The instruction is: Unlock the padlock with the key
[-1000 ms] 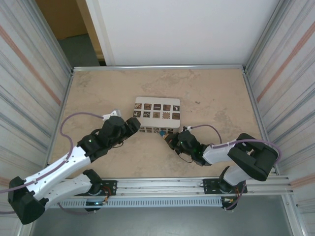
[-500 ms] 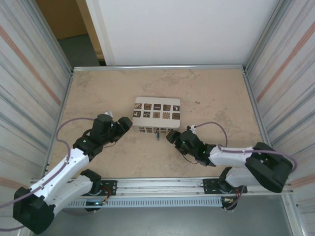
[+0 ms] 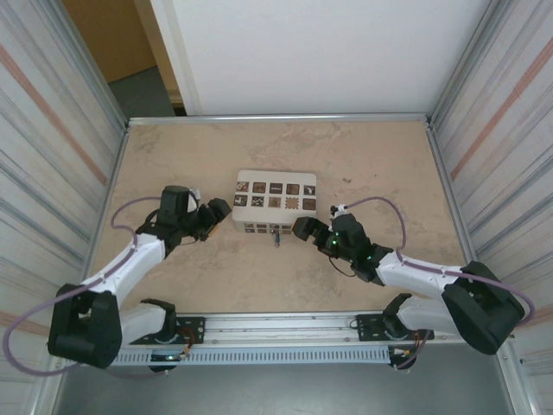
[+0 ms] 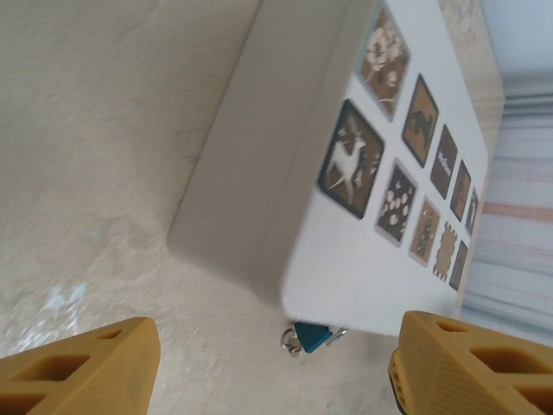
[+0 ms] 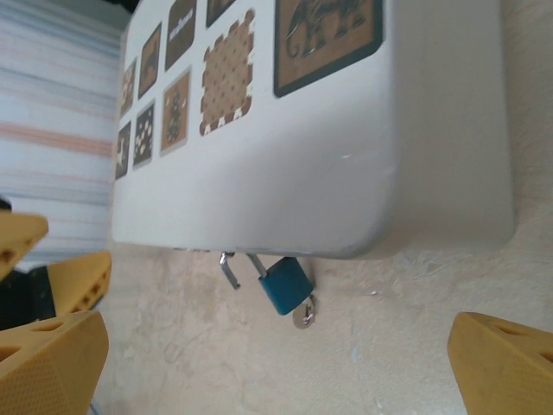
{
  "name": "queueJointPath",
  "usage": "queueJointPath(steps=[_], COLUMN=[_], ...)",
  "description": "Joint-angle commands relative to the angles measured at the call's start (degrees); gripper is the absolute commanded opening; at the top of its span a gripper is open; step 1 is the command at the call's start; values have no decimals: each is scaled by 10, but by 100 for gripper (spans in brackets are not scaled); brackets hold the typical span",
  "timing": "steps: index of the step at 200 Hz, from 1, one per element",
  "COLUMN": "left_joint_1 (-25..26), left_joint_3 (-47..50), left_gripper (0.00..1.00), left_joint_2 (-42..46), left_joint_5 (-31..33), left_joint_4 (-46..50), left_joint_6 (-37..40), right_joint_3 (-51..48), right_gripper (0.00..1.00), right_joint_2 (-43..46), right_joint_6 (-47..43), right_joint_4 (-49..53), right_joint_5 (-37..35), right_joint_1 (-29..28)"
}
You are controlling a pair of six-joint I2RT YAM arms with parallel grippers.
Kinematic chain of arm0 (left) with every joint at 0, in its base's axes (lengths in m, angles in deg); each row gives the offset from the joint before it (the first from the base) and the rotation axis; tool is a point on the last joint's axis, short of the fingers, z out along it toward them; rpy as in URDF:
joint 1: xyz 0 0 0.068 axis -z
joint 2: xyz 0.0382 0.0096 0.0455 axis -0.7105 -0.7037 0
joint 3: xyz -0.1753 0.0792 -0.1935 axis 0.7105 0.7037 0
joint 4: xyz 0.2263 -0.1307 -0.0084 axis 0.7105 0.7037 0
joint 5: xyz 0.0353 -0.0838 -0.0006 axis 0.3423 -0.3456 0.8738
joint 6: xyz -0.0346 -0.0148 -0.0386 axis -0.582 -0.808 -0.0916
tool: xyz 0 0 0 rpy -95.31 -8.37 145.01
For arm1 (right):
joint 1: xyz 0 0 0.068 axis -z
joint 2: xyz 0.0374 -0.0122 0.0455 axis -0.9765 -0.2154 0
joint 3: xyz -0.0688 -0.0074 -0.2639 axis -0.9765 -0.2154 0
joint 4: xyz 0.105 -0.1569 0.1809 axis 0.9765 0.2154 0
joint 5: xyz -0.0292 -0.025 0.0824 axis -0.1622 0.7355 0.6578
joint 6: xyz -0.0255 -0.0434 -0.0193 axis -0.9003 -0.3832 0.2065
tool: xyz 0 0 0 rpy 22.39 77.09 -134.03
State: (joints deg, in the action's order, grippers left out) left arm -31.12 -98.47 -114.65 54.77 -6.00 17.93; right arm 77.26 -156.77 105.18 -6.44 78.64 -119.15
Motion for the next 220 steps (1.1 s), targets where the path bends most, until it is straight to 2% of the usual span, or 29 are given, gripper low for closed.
queueJointPath(steps=[1, 33, 55, 86, 131, 168, 220], left_joint_1=[-9, -9, -7, 23, 65, 105, 122], left_joint_3=[-50, -77, -90, -114, -107, -97, -68], left_gripper=[73, 71, 67, 63, 55, 55, 55], left_joint_2=[-41, -108, -141, -161, -160, -145, -110], left_joint_5=[-37, -44, -68, -71, -53, -20, 2], left_joint_4=[-17, -29, -46, -21, 3, 21, 14], left_joint_6=[61, 73, 70, 92, 83, 68, 41], right_joint_3=[26, 45, 54, 57, 66, 79, 93], right_gripper=[99, 99, 99, 99, 99, 99, 99], right_joint_2=[-20, -39, -46, -53, -58, -74, -89], right_joint_6=[-22, -41, -52, -68, -114, -165, -218], right_joint_4=[-34, -36, -33, -29, -11, -3, 9], right_joint_5=[45, 53, 57, 59, 67, 101, 128], right_joint_1=[4, 11, 17, 26, 46, 76, 117])
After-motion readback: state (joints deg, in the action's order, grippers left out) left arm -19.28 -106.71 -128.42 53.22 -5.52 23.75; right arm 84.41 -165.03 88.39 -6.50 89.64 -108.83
